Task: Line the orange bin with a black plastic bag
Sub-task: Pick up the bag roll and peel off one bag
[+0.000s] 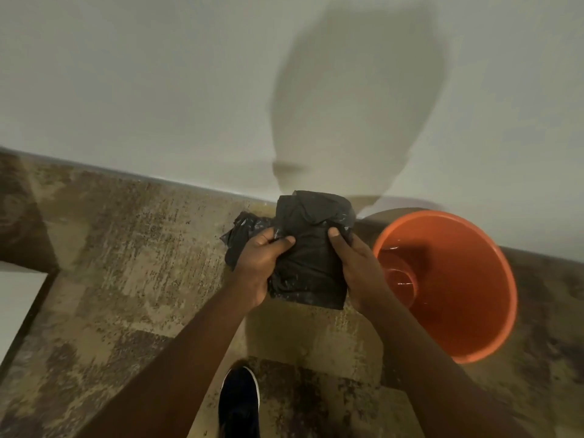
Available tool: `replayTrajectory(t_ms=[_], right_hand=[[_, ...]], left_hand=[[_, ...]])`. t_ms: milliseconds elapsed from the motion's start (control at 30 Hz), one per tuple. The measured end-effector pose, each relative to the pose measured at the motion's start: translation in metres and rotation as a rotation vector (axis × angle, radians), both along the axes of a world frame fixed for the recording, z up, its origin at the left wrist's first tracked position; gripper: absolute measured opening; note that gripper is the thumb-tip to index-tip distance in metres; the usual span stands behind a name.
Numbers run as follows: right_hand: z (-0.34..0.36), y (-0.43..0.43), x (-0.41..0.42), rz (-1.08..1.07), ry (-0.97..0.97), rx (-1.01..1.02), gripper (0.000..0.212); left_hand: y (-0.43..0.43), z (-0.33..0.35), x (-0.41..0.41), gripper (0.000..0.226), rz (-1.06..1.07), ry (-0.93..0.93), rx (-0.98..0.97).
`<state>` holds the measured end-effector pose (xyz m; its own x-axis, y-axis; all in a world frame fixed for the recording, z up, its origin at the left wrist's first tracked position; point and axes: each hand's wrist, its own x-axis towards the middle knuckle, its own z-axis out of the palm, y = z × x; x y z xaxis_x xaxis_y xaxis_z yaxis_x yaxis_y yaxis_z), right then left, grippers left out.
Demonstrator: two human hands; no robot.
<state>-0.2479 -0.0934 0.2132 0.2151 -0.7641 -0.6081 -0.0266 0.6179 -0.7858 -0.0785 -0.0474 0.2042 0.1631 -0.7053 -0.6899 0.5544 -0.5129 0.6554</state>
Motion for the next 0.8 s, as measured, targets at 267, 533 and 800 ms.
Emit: replayTrajectory(t_ms=[267,533,800], right_hand=[[0.097,0.01,-0.046,-0.075,0.396,-0.257,0.029],[0.187,0.031,-0.064,0.045,-0.08,-0.095,0.057],[0.237,0.025,-0.11,-0.159,0.003,-0.096,0.02]], left_hand=[[0.008,0.095,-0.043,0.024,-0.004,-0.203,-0.136],[0.005,0.196,-0.12,0.033,0.019,0.054,-0.129],[-0.012,0.256,-0.156,0.018,0.022,0.082,-0.069]])
